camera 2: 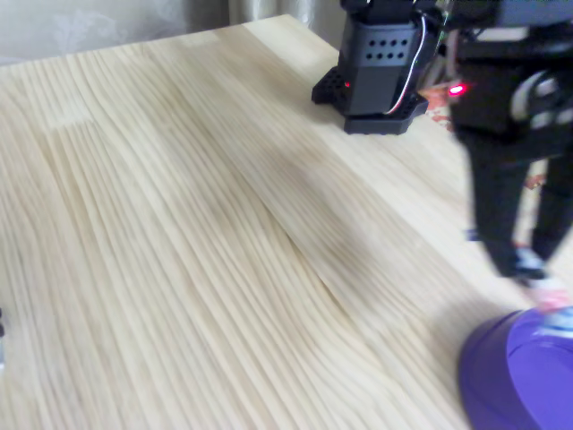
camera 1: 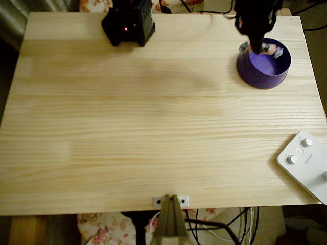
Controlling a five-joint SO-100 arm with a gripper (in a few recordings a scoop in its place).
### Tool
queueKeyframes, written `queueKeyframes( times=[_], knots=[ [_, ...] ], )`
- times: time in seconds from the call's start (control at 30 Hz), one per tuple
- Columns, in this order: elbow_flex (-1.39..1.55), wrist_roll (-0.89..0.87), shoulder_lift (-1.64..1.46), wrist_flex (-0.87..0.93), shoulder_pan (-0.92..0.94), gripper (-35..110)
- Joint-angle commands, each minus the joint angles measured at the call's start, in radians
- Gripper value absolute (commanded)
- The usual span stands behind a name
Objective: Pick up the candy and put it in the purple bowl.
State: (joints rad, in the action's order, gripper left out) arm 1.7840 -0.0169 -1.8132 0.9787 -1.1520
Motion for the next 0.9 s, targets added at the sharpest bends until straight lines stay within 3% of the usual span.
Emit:
queueKeyframes(
  times=[0.0, 0.33, 0.87],
  knots=[
    [-0.084, -0.074, -0.100, -0.072, -0.052, 0],
    [0.000, -0.184, -0.074, -0.302, -0.081, 0],
    [0.144, -0.285, -0.021, -0.503, -0.138, -1]
  ],
)
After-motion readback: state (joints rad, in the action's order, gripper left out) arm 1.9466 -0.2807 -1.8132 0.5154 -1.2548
